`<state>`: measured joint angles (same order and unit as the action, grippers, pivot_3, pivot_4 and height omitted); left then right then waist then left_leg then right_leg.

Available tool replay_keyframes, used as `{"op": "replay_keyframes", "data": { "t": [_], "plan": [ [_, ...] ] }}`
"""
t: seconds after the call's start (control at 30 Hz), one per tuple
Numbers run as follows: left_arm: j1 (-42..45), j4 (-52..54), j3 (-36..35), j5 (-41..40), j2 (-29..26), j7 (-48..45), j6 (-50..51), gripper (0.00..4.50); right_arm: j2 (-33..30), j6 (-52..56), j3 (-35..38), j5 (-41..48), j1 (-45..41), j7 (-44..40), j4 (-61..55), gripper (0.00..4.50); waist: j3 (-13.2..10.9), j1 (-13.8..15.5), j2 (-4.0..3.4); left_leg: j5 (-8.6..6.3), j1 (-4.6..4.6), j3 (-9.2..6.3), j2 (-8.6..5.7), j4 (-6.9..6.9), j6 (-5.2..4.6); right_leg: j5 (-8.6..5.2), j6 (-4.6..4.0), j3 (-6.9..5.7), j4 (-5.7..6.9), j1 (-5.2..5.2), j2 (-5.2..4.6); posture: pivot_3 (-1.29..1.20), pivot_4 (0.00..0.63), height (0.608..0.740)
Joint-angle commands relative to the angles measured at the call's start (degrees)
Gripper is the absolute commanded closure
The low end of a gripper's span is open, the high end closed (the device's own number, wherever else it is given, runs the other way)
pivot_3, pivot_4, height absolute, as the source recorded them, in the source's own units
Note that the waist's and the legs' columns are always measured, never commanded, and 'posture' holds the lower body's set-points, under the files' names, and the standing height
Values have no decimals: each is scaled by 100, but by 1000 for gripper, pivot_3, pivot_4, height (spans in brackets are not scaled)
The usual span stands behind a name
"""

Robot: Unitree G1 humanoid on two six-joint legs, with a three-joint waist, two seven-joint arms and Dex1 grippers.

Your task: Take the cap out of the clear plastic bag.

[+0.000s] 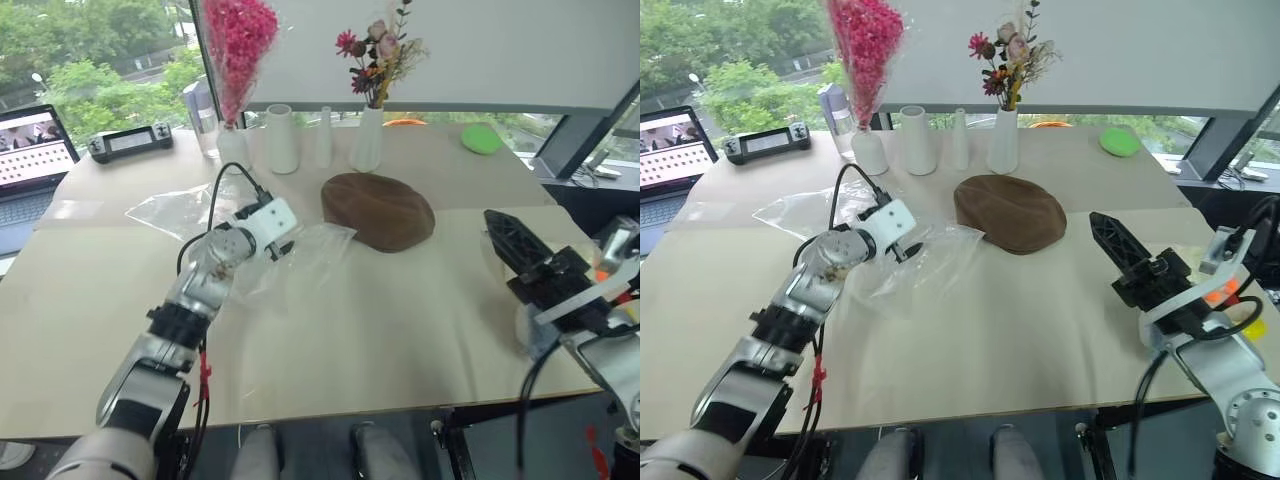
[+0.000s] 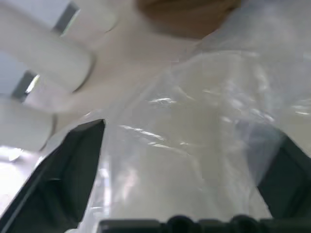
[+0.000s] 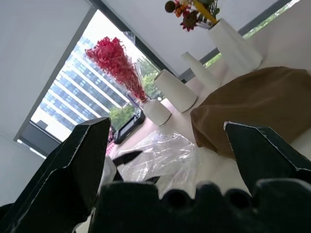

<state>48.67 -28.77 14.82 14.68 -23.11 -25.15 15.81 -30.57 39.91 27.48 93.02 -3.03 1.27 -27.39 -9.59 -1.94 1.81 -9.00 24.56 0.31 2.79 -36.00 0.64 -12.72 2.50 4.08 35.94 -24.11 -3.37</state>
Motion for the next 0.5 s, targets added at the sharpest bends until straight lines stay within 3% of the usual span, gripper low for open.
{"op": "replay_keyframes", "data": {
  "t": [0.03,0.17,0.27,0.37,0.43,0.5],
  "plan": [
    [265,-591,-364,-161,272,547,-377,19,111,-285,-40,-10,-102,47,-269,0,0,29,0,1,12,0,0,-1,-2,10,34,-1,1,-8,0,0,150,740],
    [182,-281,-1097,-1050,839,531,-211,19,200,-378,-163,-63,-104,93,-302,0,0,106,0,-16,63,-3,-3,1,7,13,22,-4,-7,-37,-3,0,150,740],
    [-249,948,-1502,-2271,1079,-429,1027,19,198,-393,-245,-138,-115,78,-251,0,0,122,0,-28,87,-6,-8,1,-4,12,25,-6,-14,-44,-8,0,150,740],
    [-821,2200,-1161,-2873,645,-1476,2082,19,161,-388,-263,-163,-176,37,-146,0,0,68,-1,-29,84,-6,-9,0,-4,11,25,-5,-17,-43,-8,0,150,740],
    [-1265,3029,-923,-3092,40,-2086,2442,19,101,-355,-274,-185,-236,-33,-34,0,0,26,-1,-29,61,-6,-7,0,-4,7,16,-2,-1,-37,-4,0,150,740],
    [-1600,3625,-1112,-3539,-365,-2423,2876,19,41,-304,-292,-227,-301,-152,128,0,0,-31,-2,-26,43,-9,-3,-1,-7,2,5,-3,13,-29,3,0,150,740]
  ]
}}
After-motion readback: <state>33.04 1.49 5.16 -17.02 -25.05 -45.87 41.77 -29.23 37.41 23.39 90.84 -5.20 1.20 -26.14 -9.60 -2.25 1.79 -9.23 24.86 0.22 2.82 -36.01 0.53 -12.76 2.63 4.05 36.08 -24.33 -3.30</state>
